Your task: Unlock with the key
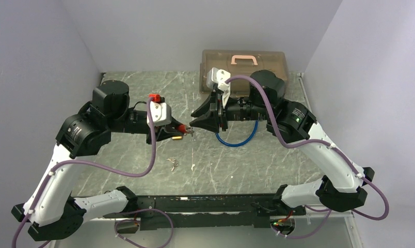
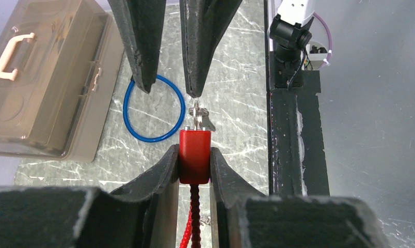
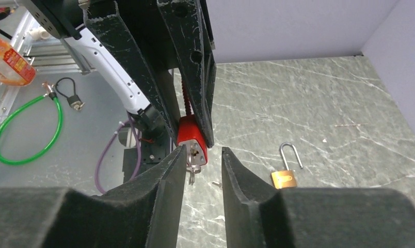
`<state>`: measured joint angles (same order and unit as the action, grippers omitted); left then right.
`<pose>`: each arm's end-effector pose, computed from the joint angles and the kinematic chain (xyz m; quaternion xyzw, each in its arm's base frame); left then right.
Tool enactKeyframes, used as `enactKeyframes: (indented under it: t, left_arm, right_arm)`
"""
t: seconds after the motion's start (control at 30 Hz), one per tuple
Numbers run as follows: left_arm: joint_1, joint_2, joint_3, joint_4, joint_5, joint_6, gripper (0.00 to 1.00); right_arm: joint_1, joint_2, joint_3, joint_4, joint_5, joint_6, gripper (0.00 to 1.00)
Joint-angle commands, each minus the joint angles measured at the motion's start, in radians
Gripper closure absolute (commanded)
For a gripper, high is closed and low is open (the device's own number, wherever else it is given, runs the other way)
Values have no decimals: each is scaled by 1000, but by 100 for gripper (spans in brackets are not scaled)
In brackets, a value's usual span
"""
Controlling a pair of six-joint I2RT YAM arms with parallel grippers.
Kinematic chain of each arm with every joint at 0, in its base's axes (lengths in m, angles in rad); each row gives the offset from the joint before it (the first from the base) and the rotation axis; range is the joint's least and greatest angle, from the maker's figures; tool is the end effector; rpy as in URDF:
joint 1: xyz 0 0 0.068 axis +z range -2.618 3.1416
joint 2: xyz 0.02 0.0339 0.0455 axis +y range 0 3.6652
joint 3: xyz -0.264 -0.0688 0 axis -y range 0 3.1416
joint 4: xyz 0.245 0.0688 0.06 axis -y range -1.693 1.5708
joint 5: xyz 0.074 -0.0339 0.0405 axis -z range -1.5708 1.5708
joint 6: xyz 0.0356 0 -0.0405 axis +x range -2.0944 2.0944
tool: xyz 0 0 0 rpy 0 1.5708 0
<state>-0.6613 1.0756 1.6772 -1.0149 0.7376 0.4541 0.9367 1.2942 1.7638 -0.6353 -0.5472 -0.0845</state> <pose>0.1072 -0.1138 0.4936 0.5806 0.5582 -0.3529 0.4763 0.1286 0.2061 0.5146 -0.5114 0.5558 0.4449 0.4813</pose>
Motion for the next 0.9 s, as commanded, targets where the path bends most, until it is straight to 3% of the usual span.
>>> enactKeyframes:
  t: [0.0, 0.4, 0.5, 0.6, 0.87]
  left_arm:
    - [-4, -21, 7, 46, 28, -12, 100]
    - [-2, -29, 15, 48, 41, -22, 100]
    - [1, -32, 13, 49, 44, -25, 100]
    - [4, -32, 12, 51, 47, -29, 100]
    - [8, -31, 18, 56, 57, -37, 100]
  right_arm:
    - [1, 22, 17, 39, -42, 0, 68]
    - [3, 10, -8, -5, -42, -22, 64]
    - [2, -9, -28, 3, -45, -19, 55]
    - [2, -30, -49, 34, -63, -10, 52]
    - [3, -24, -40, 46, -90, -13, 54]
